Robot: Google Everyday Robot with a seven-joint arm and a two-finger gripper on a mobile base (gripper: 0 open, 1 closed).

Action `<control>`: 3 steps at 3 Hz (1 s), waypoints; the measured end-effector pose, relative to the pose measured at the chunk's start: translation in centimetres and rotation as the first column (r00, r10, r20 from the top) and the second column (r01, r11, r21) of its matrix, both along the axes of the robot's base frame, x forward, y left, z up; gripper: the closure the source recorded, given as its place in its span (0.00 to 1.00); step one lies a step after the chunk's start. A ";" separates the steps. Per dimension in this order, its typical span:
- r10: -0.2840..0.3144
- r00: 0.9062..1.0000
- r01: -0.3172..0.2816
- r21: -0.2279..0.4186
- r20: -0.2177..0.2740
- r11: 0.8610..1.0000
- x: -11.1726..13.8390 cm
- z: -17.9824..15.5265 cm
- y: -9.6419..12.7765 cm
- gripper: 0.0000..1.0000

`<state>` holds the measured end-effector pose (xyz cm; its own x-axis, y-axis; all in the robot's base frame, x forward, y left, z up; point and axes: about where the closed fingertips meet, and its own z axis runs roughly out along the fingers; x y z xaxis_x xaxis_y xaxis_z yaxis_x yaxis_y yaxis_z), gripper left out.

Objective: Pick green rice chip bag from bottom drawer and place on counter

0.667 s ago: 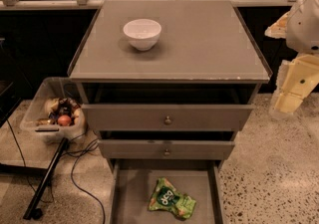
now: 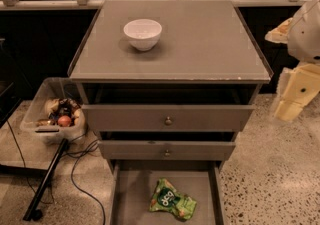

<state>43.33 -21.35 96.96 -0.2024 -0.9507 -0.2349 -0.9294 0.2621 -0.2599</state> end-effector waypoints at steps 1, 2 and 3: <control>0.017 1.000 -0.017 0.066 0.001 0.998 -1.1 -2.6 0.3 0.00; 0.032 0.999 -0.033 0.136 0.008 0.990 -2.6 -6.6 0.8 0.00; 0.034 0.999 -0.039 0.200 0.026 0.979 -3.9 -11.1 1.5 0.00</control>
Offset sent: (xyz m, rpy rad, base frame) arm -0.0446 0.0122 -0.1296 0.2287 -0.0025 0.0436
